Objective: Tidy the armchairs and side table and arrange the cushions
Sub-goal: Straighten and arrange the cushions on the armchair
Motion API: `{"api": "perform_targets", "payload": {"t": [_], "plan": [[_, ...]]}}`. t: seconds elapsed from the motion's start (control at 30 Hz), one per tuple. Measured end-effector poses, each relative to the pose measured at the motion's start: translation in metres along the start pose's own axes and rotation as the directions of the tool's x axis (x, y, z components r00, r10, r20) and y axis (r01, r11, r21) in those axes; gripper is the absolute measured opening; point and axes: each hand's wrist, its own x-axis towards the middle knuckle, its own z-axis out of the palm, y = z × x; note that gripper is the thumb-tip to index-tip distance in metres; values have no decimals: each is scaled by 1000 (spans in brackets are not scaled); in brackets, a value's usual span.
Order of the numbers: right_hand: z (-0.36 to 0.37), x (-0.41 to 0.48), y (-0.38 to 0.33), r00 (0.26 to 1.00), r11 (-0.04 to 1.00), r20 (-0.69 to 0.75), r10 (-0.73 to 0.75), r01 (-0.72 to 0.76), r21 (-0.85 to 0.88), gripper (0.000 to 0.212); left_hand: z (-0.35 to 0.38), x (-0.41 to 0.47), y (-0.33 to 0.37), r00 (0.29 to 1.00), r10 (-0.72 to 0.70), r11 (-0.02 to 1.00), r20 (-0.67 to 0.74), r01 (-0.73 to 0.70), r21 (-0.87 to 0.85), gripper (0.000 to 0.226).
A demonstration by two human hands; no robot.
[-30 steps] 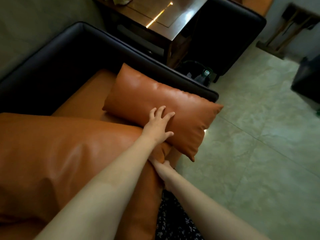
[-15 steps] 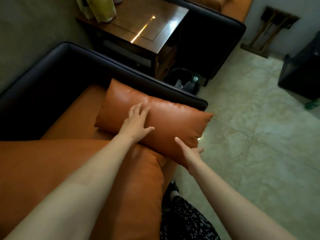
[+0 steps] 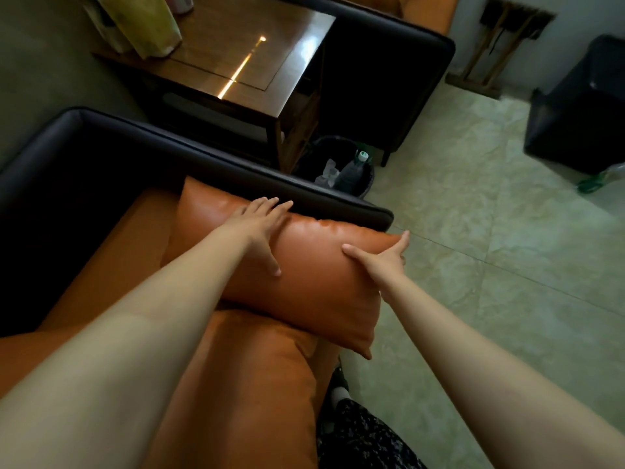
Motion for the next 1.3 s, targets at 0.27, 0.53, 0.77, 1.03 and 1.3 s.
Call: {"api": "perform_targets", "payload": {"t": [0.27,0.53,0.77,1.03,1.3], "plan": [[5,10,24,997,946,-47,64,-46,320,110,-4,31,-5,997,68,985,35,-72,155,130],[5,-10,24,969,948,-114,-218,238,211,90,-9,16,-7,988,152,947,-25,-139,289,126],[-9,-23,31,931,906,-180,-318,354,231,82,-6,-1,9,953,235,938,-189,-171,301,111],[-18,-9,65,985,937,-53,-161,170,306,101,22,7,27,944,264,887,-198,-157,434,119],[-31,5,64,983,974,-9,-184,184,131,116,11,16,18,975,217,921,-52,-187,342,140]]}}
